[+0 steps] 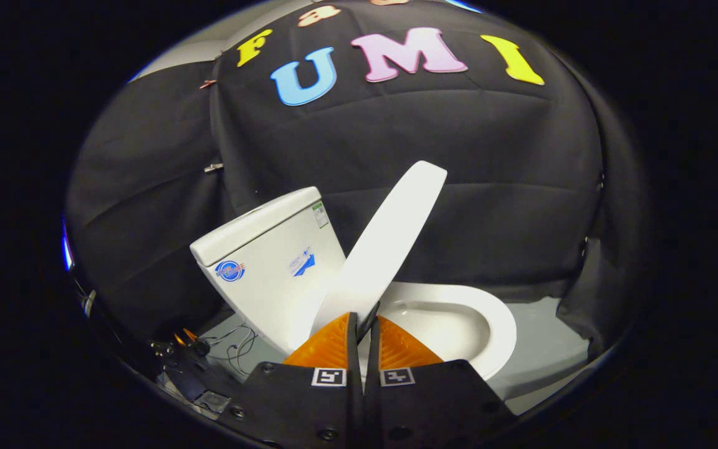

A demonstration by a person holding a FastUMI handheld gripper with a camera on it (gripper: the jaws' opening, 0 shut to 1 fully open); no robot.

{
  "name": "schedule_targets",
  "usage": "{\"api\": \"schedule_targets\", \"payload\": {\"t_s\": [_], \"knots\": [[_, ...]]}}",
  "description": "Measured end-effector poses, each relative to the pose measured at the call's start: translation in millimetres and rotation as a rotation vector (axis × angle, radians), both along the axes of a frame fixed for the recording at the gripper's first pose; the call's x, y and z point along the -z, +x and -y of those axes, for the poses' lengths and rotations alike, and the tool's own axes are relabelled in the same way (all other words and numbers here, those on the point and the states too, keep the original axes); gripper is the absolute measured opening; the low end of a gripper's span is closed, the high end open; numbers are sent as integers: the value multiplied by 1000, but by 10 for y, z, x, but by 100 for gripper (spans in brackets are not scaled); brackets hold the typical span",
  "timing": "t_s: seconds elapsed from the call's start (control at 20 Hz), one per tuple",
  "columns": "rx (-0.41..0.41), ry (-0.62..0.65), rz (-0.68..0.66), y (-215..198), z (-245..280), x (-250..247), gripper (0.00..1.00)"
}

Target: Open the toilet lid.

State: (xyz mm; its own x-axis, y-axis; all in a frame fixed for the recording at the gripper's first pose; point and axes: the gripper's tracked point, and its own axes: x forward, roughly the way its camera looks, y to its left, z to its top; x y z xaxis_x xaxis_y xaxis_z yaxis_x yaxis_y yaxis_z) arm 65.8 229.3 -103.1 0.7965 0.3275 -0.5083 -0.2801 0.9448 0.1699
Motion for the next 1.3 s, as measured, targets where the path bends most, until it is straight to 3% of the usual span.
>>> {"api": "schedule_targets", "payload": {"t_s": [0.5,1.0,1.15,1.3], "knots": [[-225,-85,146,206,-1234,-313,5],[-328,-155,225,264,-1995,-218,9],[-345,-144,198,247,-2082,-132,29],[-372,-76,184,150,-2158,-194,73]]}}
